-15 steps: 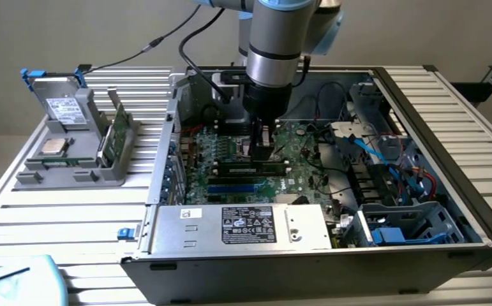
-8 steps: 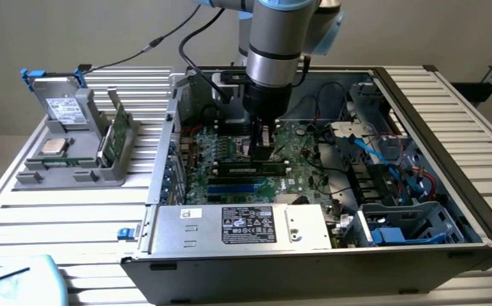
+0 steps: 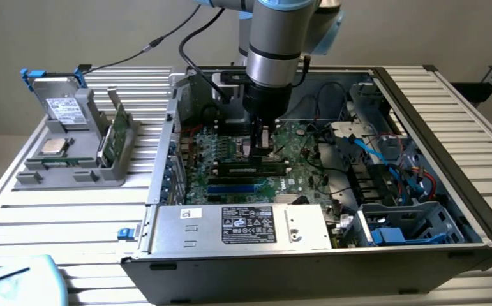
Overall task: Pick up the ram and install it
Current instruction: 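Press down the ram until it locks into place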
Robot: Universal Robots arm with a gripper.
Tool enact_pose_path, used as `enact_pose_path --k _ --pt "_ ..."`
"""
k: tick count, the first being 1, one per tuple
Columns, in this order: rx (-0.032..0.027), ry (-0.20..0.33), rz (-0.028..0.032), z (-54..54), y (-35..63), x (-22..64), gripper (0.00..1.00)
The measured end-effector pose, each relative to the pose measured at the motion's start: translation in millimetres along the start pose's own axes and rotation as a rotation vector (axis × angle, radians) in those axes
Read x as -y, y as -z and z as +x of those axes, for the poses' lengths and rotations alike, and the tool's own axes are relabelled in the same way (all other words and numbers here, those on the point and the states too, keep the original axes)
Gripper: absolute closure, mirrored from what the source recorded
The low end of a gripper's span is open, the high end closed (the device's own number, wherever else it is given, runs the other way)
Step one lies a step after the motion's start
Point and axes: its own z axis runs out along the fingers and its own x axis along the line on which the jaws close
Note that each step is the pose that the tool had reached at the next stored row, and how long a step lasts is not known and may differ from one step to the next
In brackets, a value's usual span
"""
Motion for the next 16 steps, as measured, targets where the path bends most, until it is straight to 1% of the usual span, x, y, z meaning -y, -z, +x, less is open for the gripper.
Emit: enact_pose_path --k 1,2,6,8,10,16 --pt "0.0 0.0 0.0 0.0 0.0 0.0 0.87" --pt "0.0 0.0 0.0 0.0 0.0 0.0 0.89" --pt "0.0 0.0 0.0 0.0 0.0 0.0 0.89" --pt "-0.0002 0.0 -0.0001 0.1 0.2 1.7 0.89" --pt "-0.0003 0.001 0.0 0.1 0.7 6.6 0.89" --pt "-0.0005 0.005 -0.0001 0.1 2.2 25.1 0.89"
